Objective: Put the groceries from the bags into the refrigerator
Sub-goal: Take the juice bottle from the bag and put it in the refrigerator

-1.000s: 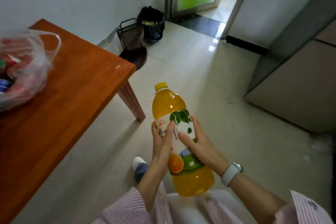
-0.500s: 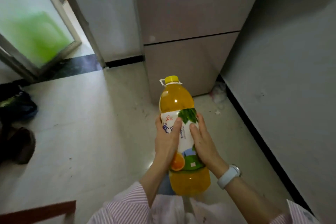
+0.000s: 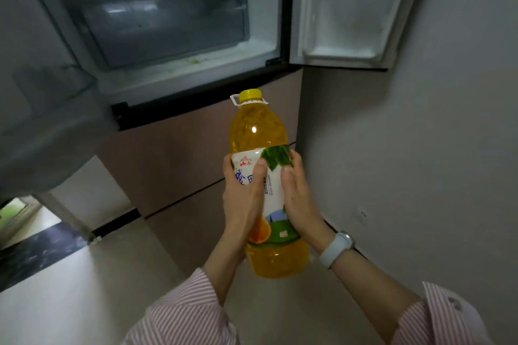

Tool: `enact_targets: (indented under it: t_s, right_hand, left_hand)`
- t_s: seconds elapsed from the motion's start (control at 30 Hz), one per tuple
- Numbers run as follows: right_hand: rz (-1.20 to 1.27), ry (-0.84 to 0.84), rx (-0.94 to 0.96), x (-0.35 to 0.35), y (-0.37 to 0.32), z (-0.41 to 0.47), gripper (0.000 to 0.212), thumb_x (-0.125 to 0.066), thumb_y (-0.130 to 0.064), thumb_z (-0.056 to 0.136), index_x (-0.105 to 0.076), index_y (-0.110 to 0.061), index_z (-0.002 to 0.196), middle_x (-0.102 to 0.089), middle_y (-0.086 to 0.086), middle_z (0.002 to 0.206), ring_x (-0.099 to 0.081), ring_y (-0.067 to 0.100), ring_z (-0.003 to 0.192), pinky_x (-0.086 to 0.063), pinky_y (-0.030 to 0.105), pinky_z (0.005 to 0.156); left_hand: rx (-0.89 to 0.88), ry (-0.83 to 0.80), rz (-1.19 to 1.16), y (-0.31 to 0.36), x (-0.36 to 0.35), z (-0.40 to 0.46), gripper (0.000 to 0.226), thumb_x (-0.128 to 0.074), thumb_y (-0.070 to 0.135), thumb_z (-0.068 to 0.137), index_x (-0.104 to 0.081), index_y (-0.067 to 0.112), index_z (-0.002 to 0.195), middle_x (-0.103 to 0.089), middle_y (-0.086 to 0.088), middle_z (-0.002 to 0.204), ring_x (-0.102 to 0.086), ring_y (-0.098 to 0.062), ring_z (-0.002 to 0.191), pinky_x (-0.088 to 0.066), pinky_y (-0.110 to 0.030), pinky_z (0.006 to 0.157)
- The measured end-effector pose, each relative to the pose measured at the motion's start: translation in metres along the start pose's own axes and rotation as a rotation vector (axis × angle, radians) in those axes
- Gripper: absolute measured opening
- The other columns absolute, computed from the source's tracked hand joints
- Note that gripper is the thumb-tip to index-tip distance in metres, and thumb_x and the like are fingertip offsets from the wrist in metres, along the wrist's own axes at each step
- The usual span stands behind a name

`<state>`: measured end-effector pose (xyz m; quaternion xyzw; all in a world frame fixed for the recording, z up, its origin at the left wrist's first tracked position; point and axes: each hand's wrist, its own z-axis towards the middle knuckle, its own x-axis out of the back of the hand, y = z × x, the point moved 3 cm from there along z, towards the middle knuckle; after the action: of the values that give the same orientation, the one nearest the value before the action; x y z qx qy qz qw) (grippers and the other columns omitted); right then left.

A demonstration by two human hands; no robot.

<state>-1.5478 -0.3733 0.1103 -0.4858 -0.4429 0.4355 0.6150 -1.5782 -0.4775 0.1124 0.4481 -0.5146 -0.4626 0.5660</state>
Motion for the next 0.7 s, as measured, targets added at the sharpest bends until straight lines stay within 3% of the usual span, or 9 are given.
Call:
enact_targets:
  t_s: [0.1, 0.2, 0.33, 0.4, 0.5, 0.6, 0.7]
  right_hand:
    - [-0.017, 0.035, 0.098, 0.024, -0.023, 0.056, 0.055, -0.030, -0.065, 0.081, -0.029, -0.039, 0.130, -0.060, 0.001, 0.110, -0.065, 0.018, 0.091, -0.055, 0.049, 0.077]
    - [-0.037, 0.032, 0.206, 0.045, -0.045, 0.112, 0.061, -0.028, -0.068, 0.081, -0.025, -0.039, 0.134, -0.055, 0.004, 0.119, -0.062, 0.018, 0.097, -0.054, 0.047, 0.081]
    - [0.010, -0.037, 0.324, 0.067, -0.079, 0.179, 0.042, -0.030, -0.058, 0.089, -0.026, -0.047, 0.130, -0.055, 0.007, 0.119, -0.063, 0.019, 0.094, -0.056, 0.044, 0.079]
    - [0.018, -0.052, 0.377, 0.074, -0.100, 0.209, 0.056, -0.030, -0.064, 0.084, -0.021, -0.044, 0.135, -0.053, 0.007, 0.124, -0.063, 0.020, 0.097, -0.056, 0.047, 0.079]
    - [0.050, -0.088, 0.494, 0.076, -0.135, 0.247, 0.059, -0.030, -0.059, 0.085, -0.020, -0.036, 0.138, -0.054, 0.005, 0.123, -0.064, 0.017, 0.096, -0.057, 0.044, 0.077]
    - [0.070, -0.107, 0.552, 0.069, -0.167, 0.284, 0.064, -0.027, -0.062, 0.082, -0.016, -0.039, 0.140, -0.049, 0.005, 0.130, -0.062, 0.014, 0.099, -0.057, 0.040, 0.078]
    - [0.075, -0.066, 0.621, 0.058, -0.204, 0.318, 0.064, -0.022, -0.070, 0.076, -0.021, -0.043, 0.133, -0.051, 0.005, 0.124, -0.061, 0.019, 0.097, -0.055, 0.048, 0.078]
  left_hand:
    - [-0.090, 0.003, -0.028, 0.036, -0.027, 0.048, 0.056, -0.051, 0.060, 0.078, -0.038, 0.031, 0.124, -0.066, 0.005, 0.093, -0.067, -0.012, 0.076, -0.055, -0.032, 0.067]
    - [-0.207, 0.044, -0.068, 0.071, -0.051, 0.092, 0.055, -0.051, 0.058, 0.077, -0.041, 0.030, 0.122, -0.066, 0.006, 0.093, -0.066, -0.010, 0.075, -0.051, -0.027, 0.062]
    - [-0.330, 0.093, -0.140, 0.122, -0.075, 0.145, 0.075, -0.051, 0.068, 0.068, -0.036, 0.028, 0.129, -0.068, 0.000, 0.094, -0.068, -0.018, 0.078, -0.057, -0.038, 0.068]
    - [-0.388, 0.130, -0.157, 0.148, -0.080, 0.166, 0.070, -0.050, 0.068, 0.066, -0.040, 0.029, 0.123, -0.067, 0.000, 0.092, -0.068, -0.019, 0.077, -0.057, -0.040, 0.069]
    - [-0.466, 0.197, -0.157, 0.186, -0.080, 0.196, 0.072, -0.052, 0.066, 0.067, -0.039, 0.027, 0.126, -0.066, 0.001, 0.093, -0.068, -0.016, 0.078, -0.057, -0.035, 0.068]
    - [-0.559, 0.276, -0.137, 0.219, -0.070, 0.226, 0.081, -0.050, 0.069, 0.065, -0.038, 0.024, 0.130, -0.065, 0.004, 0.093, -0.066, -0.012, 0.078, -0.055, -0.030, 0.066]
    - [-0.657, 0.333, -0.123, 0.253, -0.058, 0.254, 0.084, -0.047, 0.071, 0.062, -0.037, 0.023, 0.131, -0.064, 0.003, 0.095, -0.066, -0.012, 0.079, -0.054, -0.026, 0.064]
